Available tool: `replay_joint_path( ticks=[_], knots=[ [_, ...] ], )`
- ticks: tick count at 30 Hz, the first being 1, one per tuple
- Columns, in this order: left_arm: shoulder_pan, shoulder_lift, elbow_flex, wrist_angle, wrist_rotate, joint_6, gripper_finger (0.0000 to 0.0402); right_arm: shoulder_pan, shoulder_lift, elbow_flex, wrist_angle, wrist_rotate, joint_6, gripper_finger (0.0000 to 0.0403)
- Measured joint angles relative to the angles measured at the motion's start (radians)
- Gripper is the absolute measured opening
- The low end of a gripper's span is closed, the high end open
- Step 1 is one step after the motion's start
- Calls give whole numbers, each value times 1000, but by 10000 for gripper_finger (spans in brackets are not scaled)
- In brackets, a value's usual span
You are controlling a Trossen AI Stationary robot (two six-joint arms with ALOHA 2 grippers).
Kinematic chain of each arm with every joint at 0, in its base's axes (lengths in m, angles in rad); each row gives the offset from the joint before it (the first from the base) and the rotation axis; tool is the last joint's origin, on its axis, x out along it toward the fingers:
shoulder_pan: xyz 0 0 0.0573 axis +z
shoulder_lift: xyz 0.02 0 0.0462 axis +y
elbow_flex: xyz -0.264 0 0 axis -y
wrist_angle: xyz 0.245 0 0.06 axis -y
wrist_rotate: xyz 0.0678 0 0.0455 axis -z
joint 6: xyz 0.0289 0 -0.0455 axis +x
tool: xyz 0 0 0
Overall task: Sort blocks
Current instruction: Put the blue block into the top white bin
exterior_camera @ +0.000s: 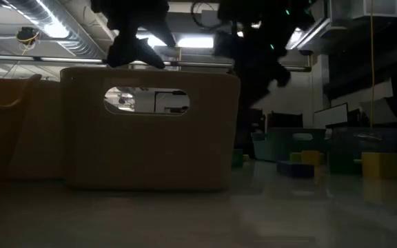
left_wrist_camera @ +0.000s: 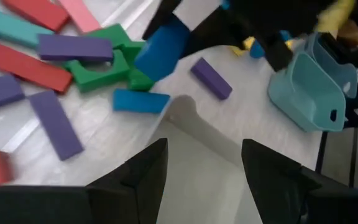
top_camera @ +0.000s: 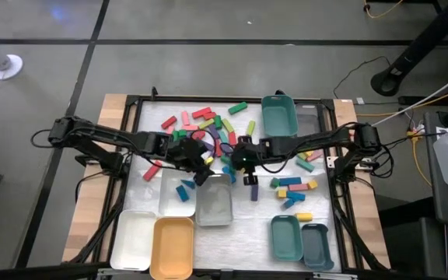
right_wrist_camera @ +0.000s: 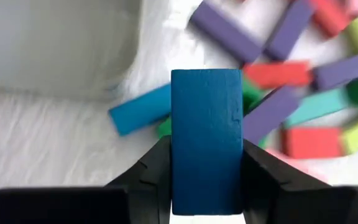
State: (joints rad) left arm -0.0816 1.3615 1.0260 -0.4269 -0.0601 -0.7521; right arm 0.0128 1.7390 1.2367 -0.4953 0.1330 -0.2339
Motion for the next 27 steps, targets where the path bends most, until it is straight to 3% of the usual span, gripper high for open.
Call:
replay_joint_path(
  ticks=[9,18,27],
  knots=[
    [79,-123,0,-140,-17,34,194,0,-1,149,38,103,-79,128],
    [167,-144,0,-29,-25,47,194,0,-2,173,170,103,-89,131],
    [175,-139,0,26,-25,74,194,0,-3,173,248,155,-89,132]
  ],
)
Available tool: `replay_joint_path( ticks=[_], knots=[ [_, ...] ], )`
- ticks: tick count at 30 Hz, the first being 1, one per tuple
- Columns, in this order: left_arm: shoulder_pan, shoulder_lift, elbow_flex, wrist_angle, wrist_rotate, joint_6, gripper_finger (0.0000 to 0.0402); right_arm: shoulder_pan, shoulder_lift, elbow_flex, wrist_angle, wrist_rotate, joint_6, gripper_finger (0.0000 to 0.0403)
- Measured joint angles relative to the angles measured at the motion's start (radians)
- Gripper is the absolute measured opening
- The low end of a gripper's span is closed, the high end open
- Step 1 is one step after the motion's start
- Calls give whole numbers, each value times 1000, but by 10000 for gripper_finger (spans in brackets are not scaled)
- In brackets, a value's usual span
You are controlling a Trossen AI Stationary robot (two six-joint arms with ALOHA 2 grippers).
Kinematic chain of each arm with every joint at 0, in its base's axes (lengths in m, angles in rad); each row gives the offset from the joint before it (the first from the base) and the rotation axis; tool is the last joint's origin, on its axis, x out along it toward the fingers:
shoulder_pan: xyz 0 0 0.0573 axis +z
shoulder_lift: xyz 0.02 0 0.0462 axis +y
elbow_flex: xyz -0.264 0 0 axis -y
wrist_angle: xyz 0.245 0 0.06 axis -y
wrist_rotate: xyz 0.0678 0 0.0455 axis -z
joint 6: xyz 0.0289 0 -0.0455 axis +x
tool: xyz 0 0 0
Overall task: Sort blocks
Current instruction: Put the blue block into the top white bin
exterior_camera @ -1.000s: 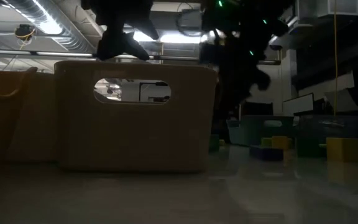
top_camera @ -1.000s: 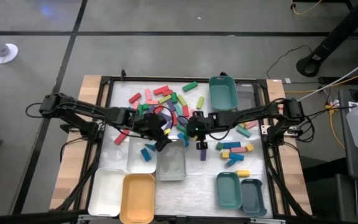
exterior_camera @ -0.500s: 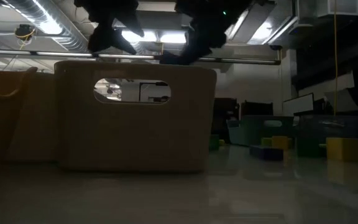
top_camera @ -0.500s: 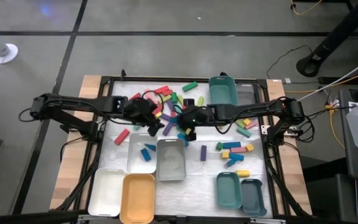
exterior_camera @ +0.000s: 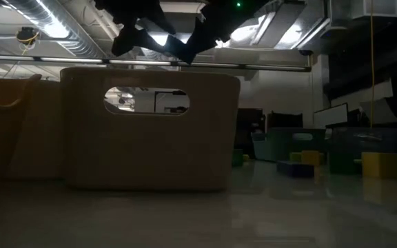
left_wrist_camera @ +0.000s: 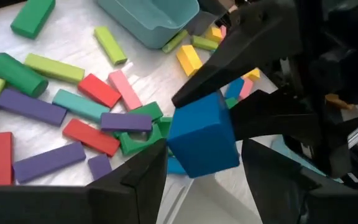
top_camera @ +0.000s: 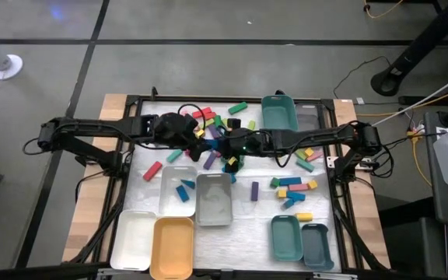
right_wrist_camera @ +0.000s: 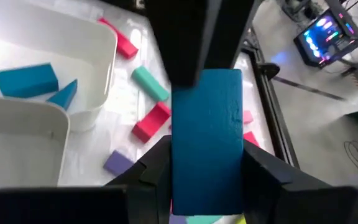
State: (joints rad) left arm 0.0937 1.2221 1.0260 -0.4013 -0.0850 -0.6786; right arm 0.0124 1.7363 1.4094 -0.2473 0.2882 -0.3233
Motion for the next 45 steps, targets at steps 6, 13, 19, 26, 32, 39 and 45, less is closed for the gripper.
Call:
replay_joint_path(
  ticks=[6,13,19,26,32,39,45],
  knots=[
    [0,0,0,32,-1,0,194,0,0,0,51,-1,0,132],
    [0,6,0,25,-15,5,185,0,-1,0,78,0,0,133],
    [0,6,0,26,-16,9,124,-1,-1,0,78,-7,-3,156],
    [0,6,0,13,-21,33,120,0,-1,0,70,-20,-1,208],
    [0,-9,0,-90,-27,44,120,1,-15,0,9,60,-1,235],
    [-6,-64,0,-347,126,34,120,0,-97,0,-237,121,2,238],
    [-94,-74,0,-578,310,31,128,-7,-113,0,-459,100,30,238]
  ],
)
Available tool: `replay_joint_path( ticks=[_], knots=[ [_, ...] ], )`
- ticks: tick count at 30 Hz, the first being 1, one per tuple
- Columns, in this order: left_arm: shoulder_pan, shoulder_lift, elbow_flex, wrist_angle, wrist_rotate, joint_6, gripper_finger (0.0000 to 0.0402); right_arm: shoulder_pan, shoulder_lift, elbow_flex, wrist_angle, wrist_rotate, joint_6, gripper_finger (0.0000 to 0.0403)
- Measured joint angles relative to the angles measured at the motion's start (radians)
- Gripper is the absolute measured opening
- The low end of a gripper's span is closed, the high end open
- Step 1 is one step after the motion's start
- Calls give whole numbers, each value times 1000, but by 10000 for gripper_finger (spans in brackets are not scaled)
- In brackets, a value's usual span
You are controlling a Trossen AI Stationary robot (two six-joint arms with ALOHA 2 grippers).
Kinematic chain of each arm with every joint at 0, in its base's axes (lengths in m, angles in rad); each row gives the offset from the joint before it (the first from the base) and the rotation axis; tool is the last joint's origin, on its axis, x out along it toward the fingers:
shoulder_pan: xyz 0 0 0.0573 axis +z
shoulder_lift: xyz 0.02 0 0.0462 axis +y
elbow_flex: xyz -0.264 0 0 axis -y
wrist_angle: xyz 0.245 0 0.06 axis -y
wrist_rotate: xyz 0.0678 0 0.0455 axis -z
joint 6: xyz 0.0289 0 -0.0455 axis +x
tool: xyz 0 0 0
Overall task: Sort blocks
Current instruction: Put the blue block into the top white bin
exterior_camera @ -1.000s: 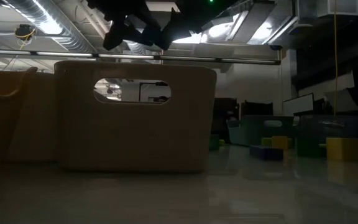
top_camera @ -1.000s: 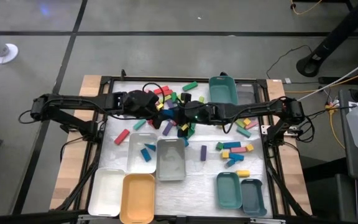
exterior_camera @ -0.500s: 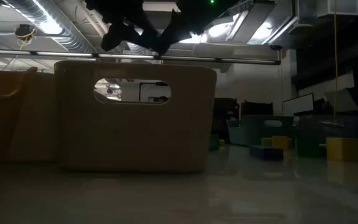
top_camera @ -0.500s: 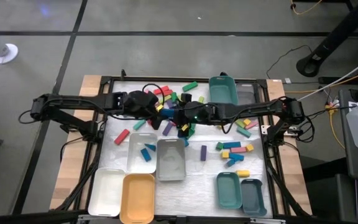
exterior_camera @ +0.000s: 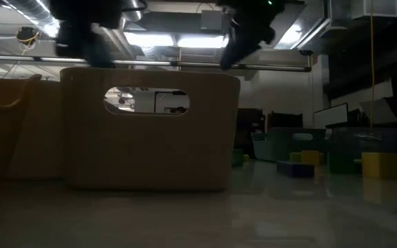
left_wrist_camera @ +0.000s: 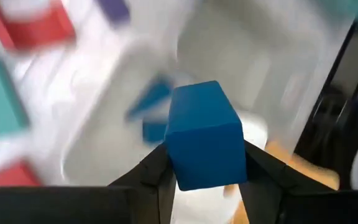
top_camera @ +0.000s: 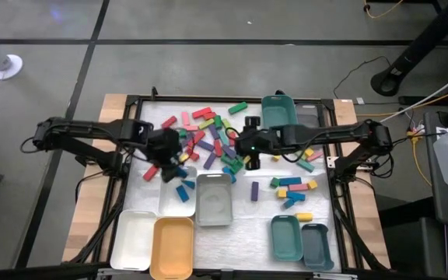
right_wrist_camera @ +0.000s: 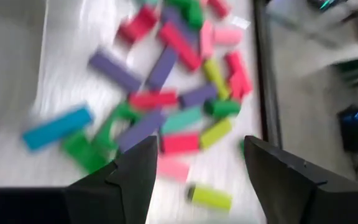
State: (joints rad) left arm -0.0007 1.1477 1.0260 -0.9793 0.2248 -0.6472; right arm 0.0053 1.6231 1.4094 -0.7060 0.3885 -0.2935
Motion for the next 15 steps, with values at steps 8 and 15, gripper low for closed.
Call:
replay_joint_path(
  ticks=[8,15],
  knots=[
    [-134,26,0,-1,-15,-12,134,-34,25,-25,-108,-196,57,239],
    [-177,65,0,39,-101,-55,155,-39,38,-135,-27,-248,46,239]
  ],
)
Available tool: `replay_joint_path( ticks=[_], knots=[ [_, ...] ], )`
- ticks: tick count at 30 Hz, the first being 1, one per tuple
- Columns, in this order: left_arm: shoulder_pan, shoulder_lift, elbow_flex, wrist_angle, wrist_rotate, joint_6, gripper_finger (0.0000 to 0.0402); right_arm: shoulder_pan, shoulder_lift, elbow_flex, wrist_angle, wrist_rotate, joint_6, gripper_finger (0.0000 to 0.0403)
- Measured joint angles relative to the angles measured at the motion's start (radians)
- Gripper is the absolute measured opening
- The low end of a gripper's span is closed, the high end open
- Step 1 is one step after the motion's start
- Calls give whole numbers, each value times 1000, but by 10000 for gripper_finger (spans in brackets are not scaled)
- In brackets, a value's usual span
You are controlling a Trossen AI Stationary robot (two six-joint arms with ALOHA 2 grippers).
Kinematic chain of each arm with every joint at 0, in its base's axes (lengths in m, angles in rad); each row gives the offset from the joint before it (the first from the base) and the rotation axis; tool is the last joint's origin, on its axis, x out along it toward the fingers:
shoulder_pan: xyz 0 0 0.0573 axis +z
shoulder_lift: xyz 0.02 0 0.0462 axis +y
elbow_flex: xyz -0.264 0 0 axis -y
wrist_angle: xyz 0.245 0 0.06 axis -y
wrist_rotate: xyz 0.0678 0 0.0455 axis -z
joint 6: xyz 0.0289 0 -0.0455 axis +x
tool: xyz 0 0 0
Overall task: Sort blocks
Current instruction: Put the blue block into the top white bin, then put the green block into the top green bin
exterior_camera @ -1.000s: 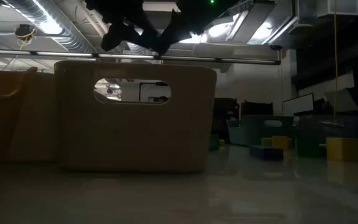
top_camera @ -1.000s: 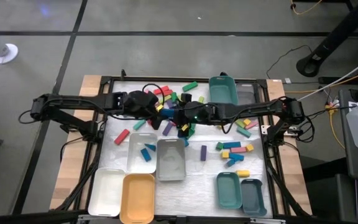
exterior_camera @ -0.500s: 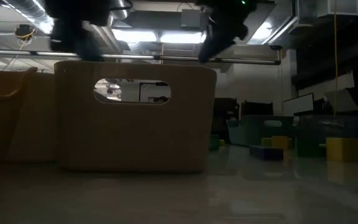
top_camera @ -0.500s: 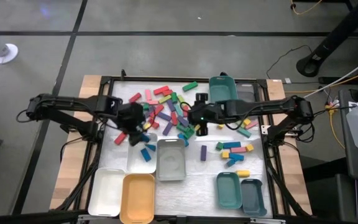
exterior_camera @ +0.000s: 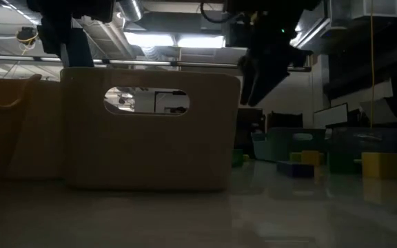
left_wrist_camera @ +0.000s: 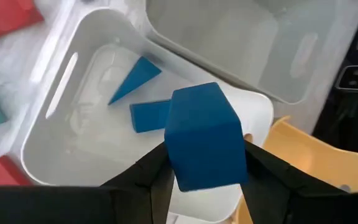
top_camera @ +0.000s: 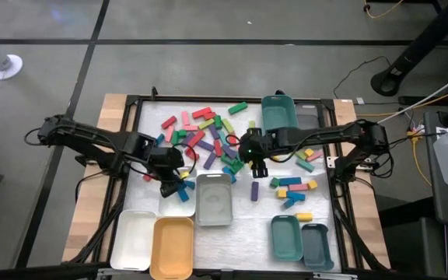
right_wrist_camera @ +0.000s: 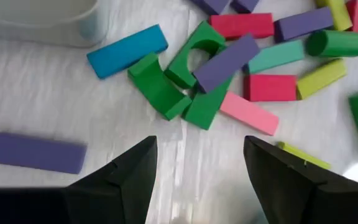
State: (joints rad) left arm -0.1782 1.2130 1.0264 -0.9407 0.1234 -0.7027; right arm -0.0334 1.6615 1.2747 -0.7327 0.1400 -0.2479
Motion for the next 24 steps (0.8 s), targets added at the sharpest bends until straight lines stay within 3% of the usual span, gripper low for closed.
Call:
replay_joint_path(
  ticks=[4,14,24],
  knots=[
    [-5,23,0,-1,-2,-1,169,0,0,-68,84,-63,-70,239],
    [-5,48,0,0,-2,2,193,0,8,-206,307,-109,-273,239],
    [-5,48,0,13,-7,3,194,-4,60,-218,406,-126,-359,239]
  ],
)
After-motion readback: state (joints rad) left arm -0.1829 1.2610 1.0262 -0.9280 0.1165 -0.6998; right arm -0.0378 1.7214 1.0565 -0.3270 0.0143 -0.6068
